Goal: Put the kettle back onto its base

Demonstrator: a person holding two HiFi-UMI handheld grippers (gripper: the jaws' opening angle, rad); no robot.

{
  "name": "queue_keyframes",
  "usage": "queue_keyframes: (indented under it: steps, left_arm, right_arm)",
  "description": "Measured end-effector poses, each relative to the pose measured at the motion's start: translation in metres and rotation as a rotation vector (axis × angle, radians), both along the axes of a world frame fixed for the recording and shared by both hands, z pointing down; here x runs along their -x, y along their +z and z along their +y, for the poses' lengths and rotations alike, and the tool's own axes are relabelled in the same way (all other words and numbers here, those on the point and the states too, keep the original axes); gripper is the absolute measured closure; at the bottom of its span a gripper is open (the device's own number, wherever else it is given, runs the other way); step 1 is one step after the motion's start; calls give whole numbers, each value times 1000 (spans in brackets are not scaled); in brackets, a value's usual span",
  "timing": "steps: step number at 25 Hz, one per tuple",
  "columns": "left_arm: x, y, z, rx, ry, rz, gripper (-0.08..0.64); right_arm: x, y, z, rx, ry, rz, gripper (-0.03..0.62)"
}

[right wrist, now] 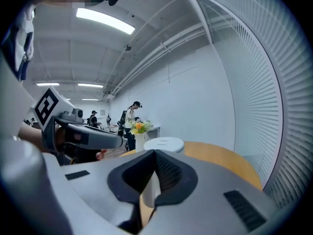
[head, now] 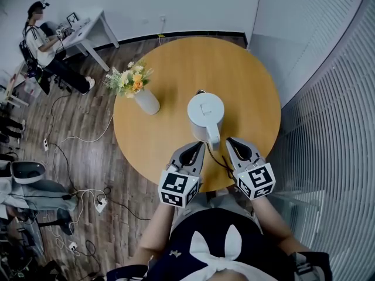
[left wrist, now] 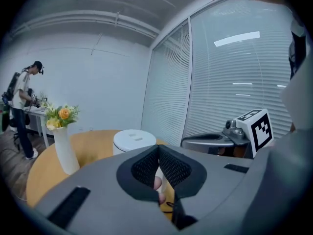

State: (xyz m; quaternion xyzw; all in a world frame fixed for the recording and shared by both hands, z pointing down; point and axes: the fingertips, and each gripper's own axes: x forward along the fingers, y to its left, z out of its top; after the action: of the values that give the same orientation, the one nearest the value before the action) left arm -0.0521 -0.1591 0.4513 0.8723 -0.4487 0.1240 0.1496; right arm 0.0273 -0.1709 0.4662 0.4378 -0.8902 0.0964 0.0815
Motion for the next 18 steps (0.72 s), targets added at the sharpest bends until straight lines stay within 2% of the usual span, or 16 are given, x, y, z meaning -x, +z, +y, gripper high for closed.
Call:
queue_keyframes:
  steps: [7,18]
  left_arm:
    - [-2,-12,4,17,-14,77,534]
    - [-6,-7,6,21,-3,88,534]
  right_arm:
    - [7,-20,4,-30,-10,-19,569]
    - [10,-16,4,-13,-15,-13,569]
